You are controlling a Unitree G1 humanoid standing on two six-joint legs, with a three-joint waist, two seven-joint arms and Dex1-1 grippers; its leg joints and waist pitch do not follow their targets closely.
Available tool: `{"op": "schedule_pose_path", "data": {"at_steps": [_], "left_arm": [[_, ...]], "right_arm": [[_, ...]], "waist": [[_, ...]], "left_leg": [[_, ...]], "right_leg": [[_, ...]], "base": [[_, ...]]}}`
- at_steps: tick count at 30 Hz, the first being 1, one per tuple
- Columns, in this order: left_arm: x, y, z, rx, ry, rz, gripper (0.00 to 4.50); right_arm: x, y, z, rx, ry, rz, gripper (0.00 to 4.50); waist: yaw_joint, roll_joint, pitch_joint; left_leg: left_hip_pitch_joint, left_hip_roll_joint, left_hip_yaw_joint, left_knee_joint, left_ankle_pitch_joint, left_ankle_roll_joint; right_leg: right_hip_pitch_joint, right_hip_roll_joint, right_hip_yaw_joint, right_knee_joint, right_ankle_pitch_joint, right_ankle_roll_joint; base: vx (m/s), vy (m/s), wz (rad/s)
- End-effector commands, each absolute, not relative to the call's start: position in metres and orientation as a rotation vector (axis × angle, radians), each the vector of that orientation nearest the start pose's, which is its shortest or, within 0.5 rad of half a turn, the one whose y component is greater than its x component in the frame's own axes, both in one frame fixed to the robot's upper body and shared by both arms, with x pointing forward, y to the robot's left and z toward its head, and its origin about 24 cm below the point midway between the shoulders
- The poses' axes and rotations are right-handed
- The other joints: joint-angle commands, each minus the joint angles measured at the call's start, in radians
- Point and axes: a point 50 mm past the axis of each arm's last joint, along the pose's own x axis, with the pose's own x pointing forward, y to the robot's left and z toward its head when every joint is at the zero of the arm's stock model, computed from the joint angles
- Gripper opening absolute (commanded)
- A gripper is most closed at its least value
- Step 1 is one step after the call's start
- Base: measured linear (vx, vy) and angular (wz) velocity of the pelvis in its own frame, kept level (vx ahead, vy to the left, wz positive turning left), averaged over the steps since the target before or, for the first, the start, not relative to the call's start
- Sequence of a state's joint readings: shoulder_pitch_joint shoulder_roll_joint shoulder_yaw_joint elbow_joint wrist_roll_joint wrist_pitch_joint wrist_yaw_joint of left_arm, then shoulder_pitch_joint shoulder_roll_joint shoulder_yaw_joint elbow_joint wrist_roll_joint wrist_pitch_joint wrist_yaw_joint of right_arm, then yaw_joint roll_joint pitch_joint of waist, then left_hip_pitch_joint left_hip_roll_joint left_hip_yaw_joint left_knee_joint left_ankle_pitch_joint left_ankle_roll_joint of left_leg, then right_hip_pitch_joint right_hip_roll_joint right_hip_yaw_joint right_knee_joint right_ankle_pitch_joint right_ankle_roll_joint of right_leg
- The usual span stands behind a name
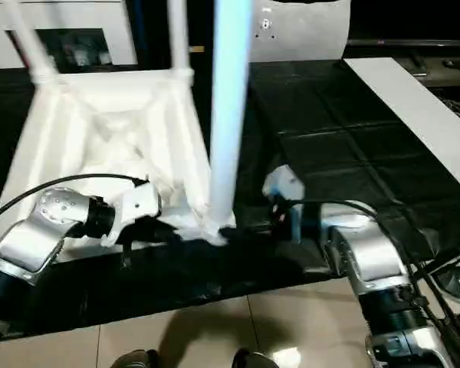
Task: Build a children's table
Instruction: Rotate leg to tighten
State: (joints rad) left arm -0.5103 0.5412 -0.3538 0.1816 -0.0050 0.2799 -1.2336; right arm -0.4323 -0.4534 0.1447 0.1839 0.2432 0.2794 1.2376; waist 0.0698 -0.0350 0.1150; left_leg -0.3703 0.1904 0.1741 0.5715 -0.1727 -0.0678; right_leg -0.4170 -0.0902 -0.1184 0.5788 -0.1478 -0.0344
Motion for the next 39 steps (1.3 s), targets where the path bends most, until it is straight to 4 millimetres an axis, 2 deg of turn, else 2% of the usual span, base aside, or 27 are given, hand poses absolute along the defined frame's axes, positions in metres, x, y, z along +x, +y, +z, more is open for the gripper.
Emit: {"op": "schedule_pose_path", "data": {"at_steps": [1,4,5,7,12,13,18,26,29,30,32,33,34,35,36,37,38,39], "left_arm": [[0.286,0.126,0.090,0.608,0.398,-1.536,0.00],[0.282,0.127,0.090,0.630,0.399,-1.600,0.00],[0.282,0.127,0.090,0.630,0.399,-1.600,0.00],[0.282,0.129,0.090,0.637,0.403,-1.617,0.00],[0.282,0.131,0.090,0.648,0.410,-1.627,0.00],[0.282,0.132,0.090,0.651,0.411,-1.628,0.00],[0.283,0.133,0.090,0.654,0.412,-1.633,0.00],[0.286,0.132,0.089,0.611,0.419,-1.584,0.00],[0.293,0.127,0.090,0.535,0.418,-1.484,0.00],[0.295,0.125,0.091,0.515,0.417,-1.452,0.00],[0.297,0.121,0.092,0.491,0.414,-1.405,0.00],[0.299,0.119,0.092,0.475,0.412,-1.374,0.00],[0.301,0.111,0.090,0.454,0.417,-1.317,0.00],[0.301,0.111,0.090,0.454,0.416,-1.313,0.00],[0.302,0.108,0.089,0.443,0.414,-1.288,0.00],[0.304,0.104,0.088,0.427,0.411,-1.257,0.00],[0.306,0.100,0.088,0.407,0.405,-1.218,0.00],[0.309,0.095,0.088,0.385,0.402,-1.174,0.00]], "right_arm": [[0.293,-0.153,0.097,-0.190,0.241,1.384,3.38],[0.293,-0.152,0.096,-0.191,0.260,1.460,3.17],[0.293,-0.152,0.096,-0.191,0.260,1.460,3.17],[0.293,-0.151,0.096,-0.188,0.272,1.507,2.84],[0.290,-0.151,0.095,-0.183,0.300,1.566,2.56],[0.290,-0.151,0.095,-0.174,0.304,1.579,2.34],[0.289,-0.151,0.095,-0.166,0.307,1.602,2.02],[0.285,-0.146,0.095,-0.072,0.314,1.628,1.95],[0.284,-0.138,0.094,0.000,0.298,1.561,1.95],[0.285,-0.135,0.093,0.015,0.292,1.522,1.95],[0.287,-0.129,0.090,0.027,0.288,1.455,1.95],[0.288,-0.124,0.088,0.034,0.287,1.407,1.95],[0.291,-0.113,0.080,0.008,0.298,1.279,1.95],[0.292,-0.112,0.080,0.008,0.299,1.272,1.95],[0.293,-0.107,0.078,0.019,0.295,1.234,1.95],[0.295,-0.102,0.077,0.040,0.297,1.184,1.95],[0.297,-0.096,0.076,0.051,0.297,1.133,1.94],[0.299,-0.090,0.075,0.056,0.301,1.078,1.94]], "waist": [[-0.006,0.003,-0.079],[-0.001,0.001,-0.080],[-0.001,-0.004,-0.083],[0.004,0.000,-0.082],[0.008,-0.003,-0.084],[0.008,-0.003,-0.084],[0.010,-0.003,-0.085],[0.011,-0.003,-0.080],[0.010,-0.005,-0.078],[0.011,-0.005,-0.077],[0.005,-0.007,-0.071],[0.002,-0.005,-0.068],[-0.007,-0.008,-0.066],[-0.013,-0.008,-0.065],[-0.026,-0.010,-0.066],[-0.036,-0.005,-0.065],[-0.042,-0.007,-0.065],[-0.048,-0.004,-0.063]], "left_leg": [[0.014,0.048,-0.007,-0.057,-0.137,0.090],[0.012,0.047,-0.006,-0.056,-0.136,0.091],[0.012,0.046,-0.005,-0.055,-0.137,0.091],[0.013,0.049,-0.006,-0.054,-0.132,0.092],[0.013,0.049,-0.006,-0.053,-0.143,0.082],[0.013,0.049,-0.006,-0.053,-0.145,0.079],[0.012,0.048,-0.006,-0.052,-0.140,0.077],[0.012,0.047,-0.007,-0.051,-0.154,0.073],[0.011,0.047,-0.007,-0.052,-0.160,0.065],[0.014,0.047,-0.008,-0.052,-0.181,0.058],[0.012,0.043,-0.010,-0.054,-0.220,0.039],[0.017,0.040,-0.012,-0.053,-0.251,0.027],[0.010,0.038,-0.016,-0.055,-0.256,0.012],[0.009,0.037,-0.019,-0.057,-0.263,0.004],[0.005,0.032,-0.023,-0.055,-0.280,-0.004],[0.008,0.031,-0.025,-0.053,-0.290,-0.002],[0.006,0.030,-0.025,-0.053,-0.291,0.001],[0.008,0.030,-0.024,-0.052,-0.298,0.000]], "right_leg": [[0.063,-0.067,0.069,-0.051,-0.226,-0.224],[0.065,-0.066,0.069,-0.050,-0.229,-0.222],[0.066,-0.067,0.069,-0.050,-0.233,-0.221],[0.064,-0.066,0.069,-0.048,-0.233,-0.220],[0.065,-0.067,0.069,-0.049,-0.260,-0.213],[0.064,-0.067,0.069,-0.050,-0.266,-0.212],[0.064,-0.066,0.068,-0.049,-0.263,-0.208],[0.061,-0.066,0.068,-0.052,-0.304,-0.197],[0.061,-0.065,0.069,-0.053,-0.320,-0.191],[0.058,-0.067,0.068,-0.058,-0.353,-0.185],[0.057,-0.068,0.066,-0.068,-0.439,-0.158],[0.053,-0.070,0.063,-0.080,-0.518,-0.129],[0.056,-0.069,0.059,-0.082,-0.557,-0.101],[0.056,-0.069,0.056,-0.086,-0.584,-0.086],[0.060,-0.071,0.049,-0.094,-0.634,-0.058],[0.056,-0.073,0.047,-0.100,-0.648,-0.047],[0.056,-0.071,0.047,-0.101,-0.644,-0.046],[0.052,-0.067,0.044,-0.104,-0.648,-0.045]], "base": [[0.000,0.000,0.00],[0.000,0.000,0.00],[0.000,0.000,0.00],[0.000,0.000,0.00],[0.000,0.000,0.00],[0.000,0.000,0.00],[0.000,0.000,0.00],[0.000,0.000,0.00],[0.000,0.000,0.00],[0.000,0.000,0.00],[0.000,0.000,0.00],[0.000,0.000,0.00],[0.000,0.000,0.00],[0.000,0.000,0.00],[0.000,0.000,0.00],[0.000,0.000,0.00],[0.000,0.000,0.00],[0.000,0.000,0.00]]}}
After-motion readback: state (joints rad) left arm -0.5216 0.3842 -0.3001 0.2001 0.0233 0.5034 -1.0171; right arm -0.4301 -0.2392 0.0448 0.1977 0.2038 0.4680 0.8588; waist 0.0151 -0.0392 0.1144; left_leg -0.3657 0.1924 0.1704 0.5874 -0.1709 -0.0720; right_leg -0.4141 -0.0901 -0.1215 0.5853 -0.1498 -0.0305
